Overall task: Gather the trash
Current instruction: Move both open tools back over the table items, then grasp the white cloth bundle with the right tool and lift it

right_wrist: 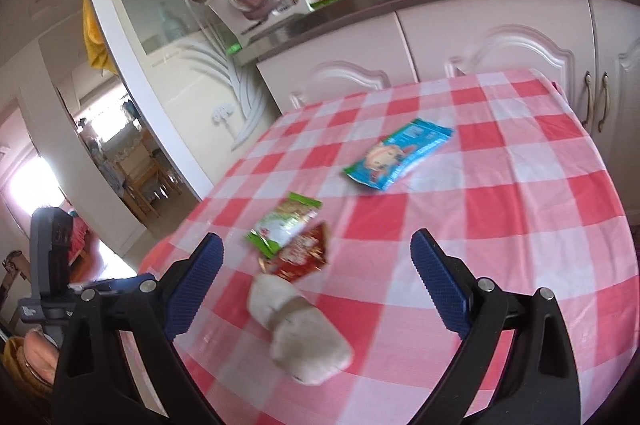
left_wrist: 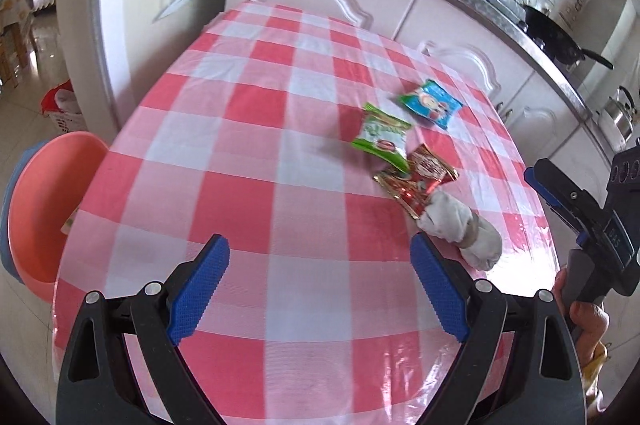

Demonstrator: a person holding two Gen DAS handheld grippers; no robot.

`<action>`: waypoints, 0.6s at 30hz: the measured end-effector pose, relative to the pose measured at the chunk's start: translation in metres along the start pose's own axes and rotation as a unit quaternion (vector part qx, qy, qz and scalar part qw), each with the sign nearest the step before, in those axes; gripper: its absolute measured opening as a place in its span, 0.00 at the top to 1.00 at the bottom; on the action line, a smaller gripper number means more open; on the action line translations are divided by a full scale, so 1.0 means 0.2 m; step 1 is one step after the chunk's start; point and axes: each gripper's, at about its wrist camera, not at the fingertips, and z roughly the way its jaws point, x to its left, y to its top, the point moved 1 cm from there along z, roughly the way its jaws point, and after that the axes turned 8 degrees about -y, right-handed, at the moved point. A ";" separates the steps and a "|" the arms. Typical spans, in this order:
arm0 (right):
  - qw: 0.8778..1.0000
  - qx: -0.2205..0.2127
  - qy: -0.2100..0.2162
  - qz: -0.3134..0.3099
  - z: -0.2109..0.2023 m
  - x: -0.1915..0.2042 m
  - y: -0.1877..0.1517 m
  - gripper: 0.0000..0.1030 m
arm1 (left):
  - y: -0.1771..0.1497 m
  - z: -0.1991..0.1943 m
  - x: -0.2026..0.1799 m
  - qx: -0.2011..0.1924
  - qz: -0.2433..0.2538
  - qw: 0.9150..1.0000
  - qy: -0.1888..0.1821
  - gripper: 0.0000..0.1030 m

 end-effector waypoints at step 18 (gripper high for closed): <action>0.988 0.101 0.025 -0.118 0.14 0.16 -0.20 0.30 | 0.07 0.06 -0.06 0.004 -0.017 1.000 0.002 0.12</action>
